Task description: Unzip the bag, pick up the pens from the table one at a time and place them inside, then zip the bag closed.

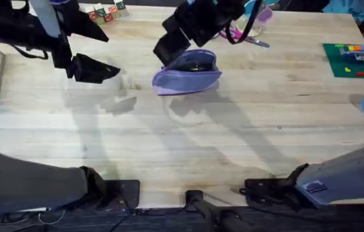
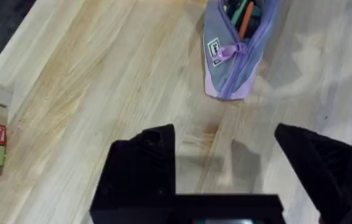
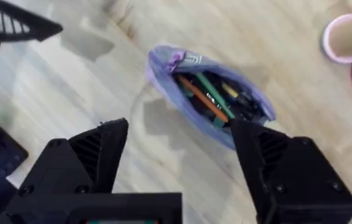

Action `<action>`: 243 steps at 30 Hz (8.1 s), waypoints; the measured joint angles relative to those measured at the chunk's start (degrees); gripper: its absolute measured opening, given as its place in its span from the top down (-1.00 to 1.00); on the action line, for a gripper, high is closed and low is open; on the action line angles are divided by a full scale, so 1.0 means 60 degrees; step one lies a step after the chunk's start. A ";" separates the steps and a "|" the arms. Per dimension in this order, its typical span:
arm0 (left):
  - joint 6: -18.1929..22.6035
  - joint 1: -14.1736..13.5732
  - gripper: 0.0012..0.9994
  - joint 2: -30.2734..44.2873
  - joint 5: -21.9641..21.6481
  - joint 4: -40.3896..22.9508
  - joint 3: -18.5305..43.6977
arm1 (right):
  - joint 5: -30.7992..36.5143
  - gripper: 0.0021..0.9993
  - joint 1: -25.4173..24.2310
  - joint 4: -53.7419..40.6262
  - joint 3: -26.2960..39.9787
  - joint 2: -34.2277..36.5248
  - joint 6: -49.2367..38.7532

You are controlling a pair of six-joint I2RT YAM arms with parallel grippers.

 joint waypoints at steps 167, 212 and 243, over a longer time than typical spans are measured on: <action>0.0155 0.1395 -0.99 0.0140 0.0081 -0.0076 0.0000 | -0.1345 -0.99 0.0522 0.0677 0.1049 0.3005 -0.4312; 0.0155 0.1395 -0.99 0.0140 0.0081 -0.0101 0.0000 | -0.0937 0.94 0.0427 0.1090 0.1047 0.4195 -0.4293; 0.0193 0.0489 -0.99 0.0635 0.0611 -0.0138 0.0000 | -0.0693 0.94 0.0336 0.1072 0.1042 0.2909 -0.3884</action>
